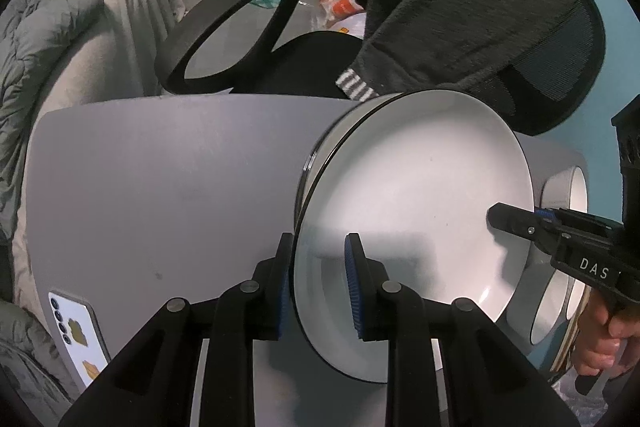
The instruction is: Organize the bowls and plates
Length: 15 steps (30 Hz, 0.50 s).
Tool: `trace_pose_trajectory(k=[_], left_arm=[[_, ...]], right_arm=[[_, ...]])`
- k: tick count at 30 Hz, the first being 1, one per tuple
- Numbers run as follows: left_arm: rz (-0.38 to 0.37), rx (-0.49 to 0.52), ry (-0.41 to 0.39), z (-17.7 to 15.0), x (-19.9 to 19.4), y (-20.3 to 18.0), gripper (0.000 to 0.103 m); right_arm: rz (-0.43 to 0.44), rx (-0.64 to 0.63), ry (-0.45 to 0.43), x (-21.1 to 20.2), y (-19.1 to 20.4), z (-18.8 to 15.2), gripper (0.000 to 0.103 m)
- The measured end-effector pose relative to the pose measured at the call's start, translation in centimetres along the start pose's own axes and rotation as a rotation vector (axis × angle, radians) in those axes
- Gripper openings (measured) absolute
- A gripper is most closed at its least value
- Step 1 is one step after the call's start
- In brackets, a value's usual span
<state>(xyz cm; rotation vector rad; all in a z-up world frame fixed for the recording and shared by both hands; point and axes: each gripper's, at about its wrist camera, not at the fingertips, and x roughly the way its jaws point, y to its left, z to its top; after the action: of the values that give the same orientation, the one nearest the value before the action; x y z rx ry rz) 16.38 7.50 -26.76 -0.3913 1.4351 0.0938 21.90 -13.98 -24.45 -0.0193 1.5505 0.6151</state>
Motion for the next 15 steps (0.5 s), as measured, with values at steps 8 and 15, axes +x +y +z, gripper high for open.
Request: trace_pose_trajectory(k=[8,15], left_arm=[[0.025,0.007,0.017,0.9,0.9,-0.4,0.024],[0.039,0.007,0.035,0.7,1.3,-0.4,0.025]], right_arm=[[0.002,0.013,0.022,0.8,-0.4,1.3,0.018],[-0.009,0.019,0.04,1.5,-0.7,1.6,0.018]])
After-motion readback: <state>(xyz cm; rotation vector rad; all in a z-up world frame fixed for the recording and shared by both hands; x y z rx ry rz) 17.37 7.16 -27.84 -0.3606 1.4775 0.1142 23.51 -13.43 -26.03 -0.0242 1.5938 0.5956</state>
